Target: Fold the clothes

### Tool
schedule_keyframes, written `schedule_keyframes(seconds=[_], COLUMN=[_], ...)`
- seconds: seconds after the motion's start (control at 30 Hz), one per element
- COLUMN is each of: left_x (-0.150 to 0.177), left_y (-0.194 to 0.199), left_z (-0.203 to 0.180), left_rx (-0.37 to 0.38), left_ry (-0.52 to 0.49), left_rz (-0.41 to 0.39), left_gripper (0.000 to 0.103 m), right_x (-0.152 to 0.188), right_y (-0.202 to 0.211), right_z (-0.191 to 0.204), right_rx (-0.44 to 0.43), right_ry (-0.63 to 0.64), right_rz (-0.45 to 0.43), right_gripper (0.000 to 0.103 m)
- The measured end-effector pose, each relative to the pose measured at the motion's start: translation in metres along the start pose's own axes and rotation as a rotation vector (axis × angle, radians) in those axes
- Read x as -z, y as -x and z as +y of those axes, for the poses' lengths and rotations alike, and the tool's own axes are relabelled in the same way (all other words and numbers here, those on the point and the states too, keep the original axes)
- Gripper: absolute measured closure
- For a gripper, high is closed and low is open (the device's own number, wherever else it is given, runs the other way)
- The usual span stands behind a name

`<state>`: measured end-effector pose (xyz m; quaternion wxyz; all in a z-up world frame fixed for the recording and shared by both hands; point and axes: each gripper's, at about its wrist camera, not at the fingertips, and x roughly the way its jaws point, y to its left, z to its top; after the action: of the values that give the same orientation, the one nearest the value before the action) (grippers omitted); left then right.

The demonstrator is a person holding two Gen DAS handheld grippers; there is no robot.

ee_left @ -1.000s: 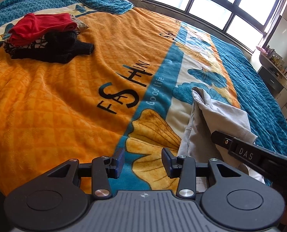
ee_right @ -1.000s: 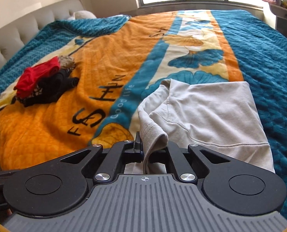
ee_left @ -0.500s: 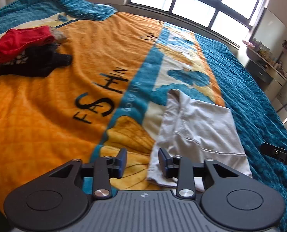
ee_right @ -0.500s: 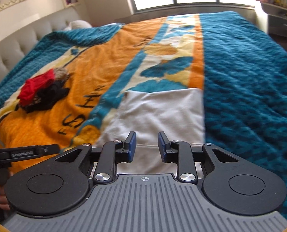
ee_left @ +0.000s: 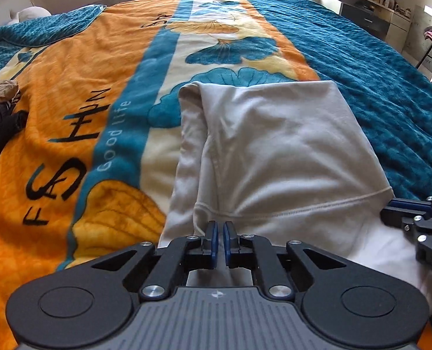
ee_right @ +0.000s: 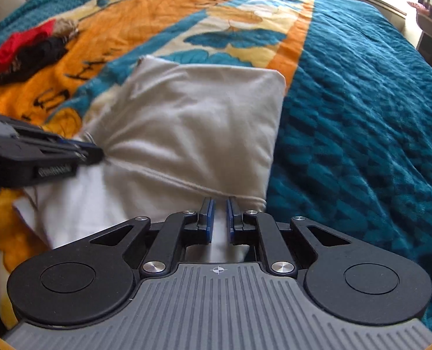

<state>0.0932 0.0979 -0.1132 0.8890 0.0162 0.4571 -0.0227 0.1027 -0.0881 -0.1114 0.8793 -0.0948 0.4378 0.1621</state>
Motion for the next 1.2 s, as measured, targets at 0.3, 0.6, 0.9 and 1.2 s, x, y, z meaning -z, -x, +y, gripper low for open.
schedule_keyframes(seconds=[0.3, 0.6, 0.9, 1.2], left_x=[-0.032, -0.079, -0.086, -0.087], left_y=[0.041, -0.080, -0.057, -0.095], left_z=[0.020, 0.004, 0.051, 0.053], left_rx=[0.311, 0.494, 0.348, 0.220], left_ry=[0.191, 0.321, 0.464, 0.545], left_rz=[-0.088, 0.107, -0.148, -0.196], left_gripper=[0.089, 0.093, 0.097, 0.096], right_x=[-0.001, -0.039, -0.022, -0.059], right_y=[0.040, -0.084, -0.075, -0.137], right_z=[-0.096, -0.110, -0.170, -0.117], right_rx=[-0.194, -0.608, -0.400, -0.519], right_ry=[-0.488, -0.750, -1.043, -1.009], right_rz=[-0.147, 0.003, -0.345, -0.197], right_gripper=[0.085, 0.086, 0.093, 0.100])
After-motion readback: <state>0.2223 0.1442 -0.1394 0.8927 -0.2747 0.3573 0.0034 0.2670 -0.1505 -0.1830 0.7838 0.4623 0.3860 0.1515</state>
